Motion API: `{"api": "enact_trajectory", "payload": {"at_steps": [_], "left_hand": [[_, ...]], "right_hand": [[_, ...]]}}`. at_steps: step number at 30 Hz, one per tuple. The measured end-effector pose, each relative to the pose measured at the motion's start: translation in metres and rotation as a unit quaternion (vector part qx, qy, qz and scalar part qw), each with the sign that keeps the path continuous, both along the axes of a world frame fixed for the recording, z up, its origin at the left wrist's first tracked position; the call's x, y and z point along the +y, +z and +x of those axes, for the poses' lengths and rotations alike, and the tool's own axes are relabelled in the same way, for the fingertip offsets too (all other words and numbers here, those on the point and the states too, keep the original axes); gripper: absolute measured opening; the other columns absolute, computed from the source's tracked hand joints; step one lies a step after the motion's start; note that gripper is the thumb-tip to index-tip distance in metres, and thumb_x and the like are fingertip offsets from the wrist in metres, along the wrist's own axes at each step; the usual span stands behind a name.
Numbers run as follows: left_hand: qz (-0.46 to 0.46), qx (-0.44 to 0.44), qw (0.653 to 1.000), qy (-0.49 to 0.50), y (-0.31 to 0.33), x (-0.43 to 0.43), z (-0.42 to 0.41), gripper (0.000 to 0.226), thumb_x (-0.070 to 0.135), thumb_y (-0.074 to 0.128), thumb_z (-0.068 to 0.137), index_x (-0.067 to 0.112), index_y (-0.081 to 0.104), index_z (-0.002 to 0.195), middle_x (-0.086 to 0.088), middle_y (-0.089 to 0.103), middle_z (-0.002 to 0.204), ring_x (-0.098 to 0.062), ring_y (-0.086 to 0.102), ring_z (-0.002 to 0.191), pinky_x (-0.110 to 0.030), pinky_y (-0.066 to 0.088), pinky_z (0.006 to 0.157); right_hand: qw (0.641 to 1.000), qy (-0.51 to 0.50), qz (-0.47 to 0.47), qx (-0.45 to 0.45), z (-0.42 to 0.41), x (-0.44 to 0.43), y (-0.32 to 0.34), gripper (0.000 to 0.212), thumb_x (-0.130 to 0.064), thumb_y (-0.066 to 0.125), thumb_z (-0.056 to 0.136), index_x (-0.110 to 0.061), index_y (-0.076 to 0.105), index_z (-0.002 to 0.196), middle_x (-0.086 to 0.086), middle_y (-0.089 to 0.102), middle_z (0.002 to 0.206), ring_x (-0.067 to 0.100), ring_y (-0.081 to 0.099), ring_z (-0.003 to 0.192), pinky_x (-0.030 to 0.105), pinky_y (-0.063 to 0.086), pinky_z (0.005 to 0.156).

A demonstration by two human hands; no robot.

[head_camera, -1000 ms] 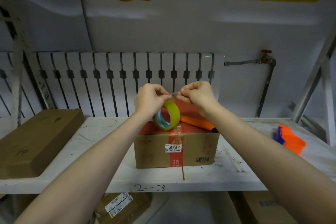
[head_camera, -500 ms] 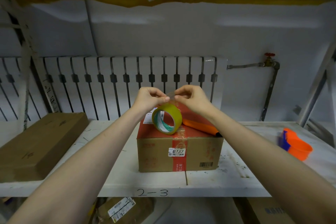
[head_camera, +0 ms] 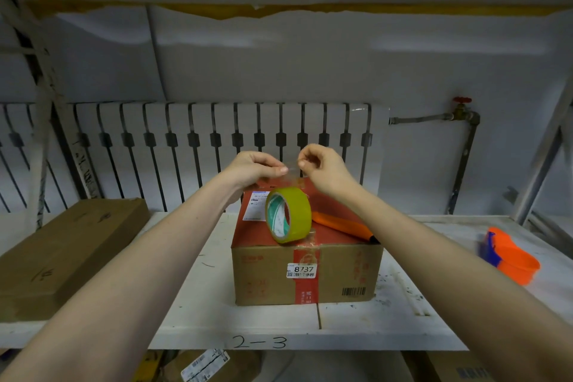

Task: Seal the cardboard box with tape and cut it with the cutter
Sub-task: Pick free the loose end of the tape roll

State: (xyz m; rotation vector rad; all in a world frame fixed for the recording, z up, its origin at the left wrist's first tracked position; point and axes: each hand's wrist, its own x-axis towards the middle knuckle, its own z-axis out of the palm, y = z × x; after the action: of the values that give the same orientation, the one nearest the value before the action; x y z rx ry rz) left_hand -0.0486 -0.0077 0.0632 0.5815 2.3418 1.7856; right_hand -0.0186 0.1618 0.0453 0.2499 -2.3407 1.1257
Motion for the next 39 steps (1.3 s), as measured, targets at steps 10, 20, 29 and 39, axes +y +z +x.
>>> {"api": "enact_trajectory", "payload": {"at_steps": [10, 20, 29, 39], "left_hand": [[0.085, -0.124, 0.989, 0.015, -0.004, 0.000, 0.001, 0.008, 0.010, 0.066, 0.085, 0.016, 0.067, 0.088, 0.000, 0.059, 0.076, -0.011, 0.049, 0.063, -0.020, 0.043, 0.051], [0.118, -0.197, 0.972, 0.044, -0.003, -0.001, -0.003, 0.010, 0.019, 0.067, 0.084, 0.019, 0.070, 0.093, 0.005, 0.050, 0.064, -0.008, 0.037, 0.055, -0.021, 0.032, 0.055], [-0.017, -0.014, 0.995, 0.093, 0.007, -0.001, 0.000, 0.011, 0.024, 0.061, 0.089, 0.020, 0.068, 0.083, 0.002, 0.059, 0.064, -0.011, 0.049, 0.057, -0.024, 0.039, 0.056], [-0.176, -0.069, 0.975, 0.117, 0.024, 0.004, 0.017, 0.049, 0.039, 0.038, 0.099, 0.013, 0.059, 0.064, 0.000, 0.047, 0.062, -0.011, 0.039, 0.057, -0.024, 0.030, 0.054]], "right_hand": [[0.998, -0.023, 0.051, 0.011, -0.003, -0.007, 0.002, 0.012, -0.013, 0.055, 0.091, -0.017, 0.056, 0.080, -0.004, 0.053, 0.063, 0.007, 0.046, 0.057, 0.016, 0.038, 0.056], [0.998, -0.038, 0.040, -0.011, -0.009, -0.004, 0.011, 0.012, -0.010, 0.059, 0.088, -0.015, 0.060, 0.077, -0.001, 0.055, 0.069, 0.004, 0.045, 0.059, 0.017, 0.037, 0.058], [0.998, -0.046, 0.033, -0.017, -0.010, -0.002, 0.011, 0.011, -0.011, 0.061, 0.086, -0.014, 0.064, 0.077, -0.006, 0.048, 0.056, 0.004, 0.044, 0.055, 0.013, 0.034, 0.056], [0.998, -0.039, 0.048, -0.023, -0.006, -0.008, 0.016, 0.016, -0.012, 0.060, 0.086, -0.015, 0.063, 0.070, 0.004, 0.056, 0.061, 0.005, 0.044, 0.052, 0.014, 0.036, 0.055]]}}
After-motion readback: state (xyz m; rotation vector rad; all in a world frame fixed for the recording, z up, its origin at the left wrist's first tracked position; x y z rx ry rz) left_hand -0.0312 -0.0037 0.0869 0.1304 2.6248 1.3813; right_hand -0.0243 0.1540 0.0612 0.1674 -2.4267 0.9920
